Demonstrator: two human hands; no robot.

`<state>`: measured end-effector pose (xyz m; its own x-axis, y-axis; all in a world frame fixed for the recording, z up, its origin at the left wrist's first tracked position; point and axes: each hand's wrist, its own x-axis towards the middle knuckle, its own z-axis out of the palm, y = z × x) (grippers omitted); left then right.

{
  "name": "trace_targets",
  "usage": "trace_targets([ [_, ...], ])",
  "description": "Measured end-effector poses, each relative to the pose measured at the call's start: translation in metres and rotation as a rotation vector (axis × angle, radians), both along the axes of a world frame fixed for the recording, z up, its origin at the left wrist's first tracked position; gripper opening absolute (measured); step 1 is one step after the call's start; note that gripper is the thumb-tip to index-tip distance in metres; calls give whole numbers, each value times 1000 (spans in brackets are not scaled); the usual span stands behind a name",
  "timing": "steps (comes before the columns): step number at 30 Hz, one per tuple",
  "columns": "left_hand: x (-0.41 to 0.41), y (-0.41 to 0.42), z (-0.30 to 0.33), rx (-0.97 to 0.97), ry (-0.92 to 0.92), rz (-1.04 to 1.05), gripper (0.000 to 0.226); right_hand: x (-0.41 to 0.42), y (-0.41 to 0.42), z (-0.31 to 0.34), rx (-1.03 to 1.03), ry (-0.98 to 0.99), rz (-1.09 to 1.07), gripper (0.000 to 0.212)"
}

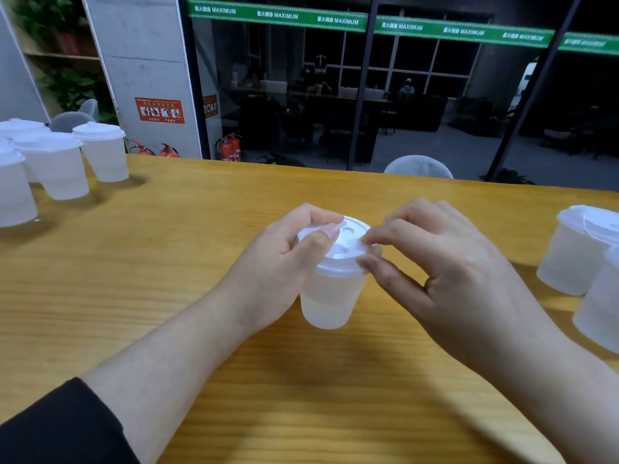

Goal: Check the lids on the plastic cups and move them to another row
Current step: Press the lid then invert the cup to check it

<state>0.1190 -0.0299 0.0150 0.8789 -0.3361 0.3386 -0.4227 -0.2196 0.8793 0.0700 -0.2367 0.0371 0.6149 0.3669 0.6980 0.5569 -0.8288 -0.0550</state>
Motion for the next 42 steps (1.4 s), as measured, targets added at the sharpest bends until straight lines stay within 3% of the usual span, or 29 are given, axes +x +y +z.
trace_targets([
  [8, 2, -1, -2, -30, -25, 14, 40, -5, 10, 0, 2, -24, -61, 30],
  [11, 2, -2, -3, -15, -44, 25, 44, -5, 12, -5, 95, 12, -39, 33],
  [14, 4, -1, -4, -14, -38, 62, 50, -3, 13, -8, 262, 141, -7, 58],
  [16, 3, 0, -3, -114, -8, 95, 57, 2, 13, -2, 340, 321, -5, 80],
  [19, 6, 3, 2, -281, 59, 258, 62, 11, 17, 12, 309, 614, -4, 99],
  [21, 9, 5, 4, -334, 181, 346, 58, 17, 24, 17, 264, 699, 14, 96],
  [25, 9, 6, 2, -369, 422, 359, 59, 26, 37, 17, 229, 690, 24, 86],
  [29, 10, 7, 0, -439, 588, 308, 59, 32, 41, 13, 470, 624, 60, 87],
  [33, 0, 0, 4, -665, 835, -29, 52, 32, 42, 13, 739, 567, 96, 88],
  [38, -3, -4, 4, -708, 976, -110, 45, 26, 24, 21, 634, 620, 182, 89],
  [42, -12, -13, 4, -683, 991, -42, 38, 20, 25, 20, 528, 610, 173, 70],
])
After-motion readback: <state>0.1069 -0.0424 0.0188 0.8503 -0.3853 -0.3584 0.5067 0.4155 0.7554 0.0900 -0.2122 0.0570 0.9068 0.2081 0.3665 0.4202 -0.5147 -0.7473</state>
